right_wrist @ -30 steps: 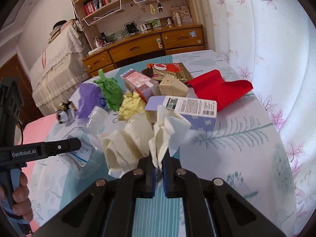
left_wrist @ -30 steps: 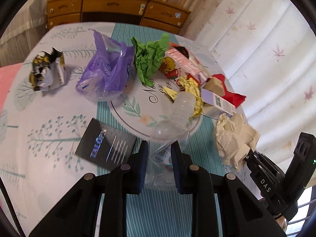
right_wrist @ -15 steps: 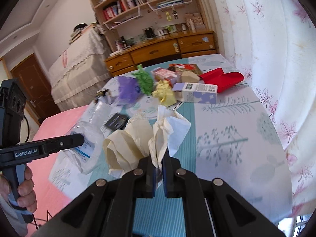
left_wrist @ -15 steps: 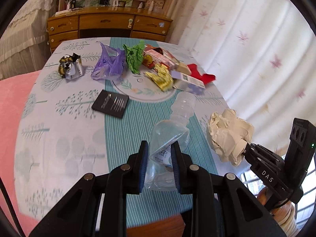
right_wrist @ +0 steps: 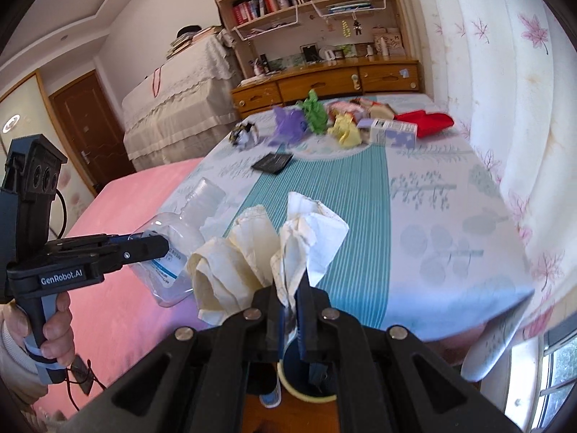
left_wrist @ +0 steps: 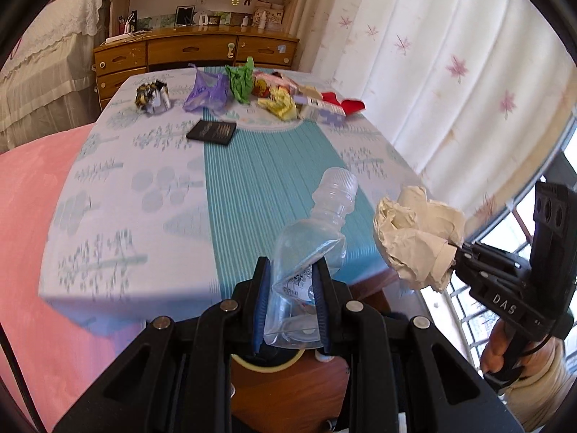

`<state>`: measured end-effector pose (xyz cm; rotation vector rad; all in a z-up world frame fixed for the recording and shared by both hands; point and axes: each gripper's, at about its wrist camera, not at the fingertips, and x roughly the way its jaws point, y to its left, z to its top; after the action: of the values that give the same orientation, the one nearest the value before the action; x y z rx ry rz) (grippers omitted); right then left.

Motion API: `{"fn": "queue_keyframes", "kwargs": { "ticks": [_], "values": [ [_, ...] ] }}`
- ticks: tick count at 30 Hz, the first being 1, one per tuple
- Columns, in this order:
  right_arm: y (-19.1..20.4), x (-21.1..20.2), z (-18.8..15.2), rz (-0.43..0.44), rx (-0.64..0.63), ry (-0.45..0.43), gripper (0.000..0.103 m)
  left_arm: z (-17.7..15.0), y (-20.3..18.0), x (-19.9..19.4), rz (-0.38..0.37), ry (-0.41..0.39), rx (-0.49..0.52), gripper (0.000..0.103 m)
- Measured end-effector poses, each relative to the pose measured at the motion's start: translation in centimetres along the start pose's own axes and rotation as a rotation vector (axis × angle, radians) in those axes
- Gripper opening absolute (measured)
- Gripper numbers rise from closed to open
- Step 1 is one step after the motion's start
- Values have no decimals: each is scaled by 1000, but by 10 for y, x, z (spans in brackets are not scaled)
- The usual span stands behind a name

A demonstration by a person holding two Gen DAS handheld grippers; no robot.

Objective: Collect trash
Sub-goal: 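Carry the bottle with the left gripper while the right gripper carries tissues over the bin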

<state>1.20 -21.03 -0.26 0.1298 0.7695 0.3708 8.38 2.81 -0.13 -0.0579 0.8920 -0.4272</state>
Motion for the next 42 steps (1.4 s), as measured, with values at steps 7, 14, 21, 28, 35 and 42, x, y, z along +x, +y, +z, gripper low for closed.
{"fn": "queue_keyframes", "kwargs": {
  "ticks": [7,14,21,28,35,42],
  "values": [
    [10,14,-57,-6,5,99,5,-73,-13,24,0,113,45,21],
    [3,47,-100,-55,33,236,5,-106,-9,55,5,207,76,21],
    [-19,100,-128,-72,118,349,5,-131,6,102,21,245,89,21],
    [-58,167,-162,-102,282,441,5,-154,26,167,35,277,36,21],
    [-85,227,-197,-144,392,518,5,-177,40,231,64,377,-41,22],
    [-93,258,-205,-185,407,571,5,-197,53,268,80,458,-143,22]
  ]
}}
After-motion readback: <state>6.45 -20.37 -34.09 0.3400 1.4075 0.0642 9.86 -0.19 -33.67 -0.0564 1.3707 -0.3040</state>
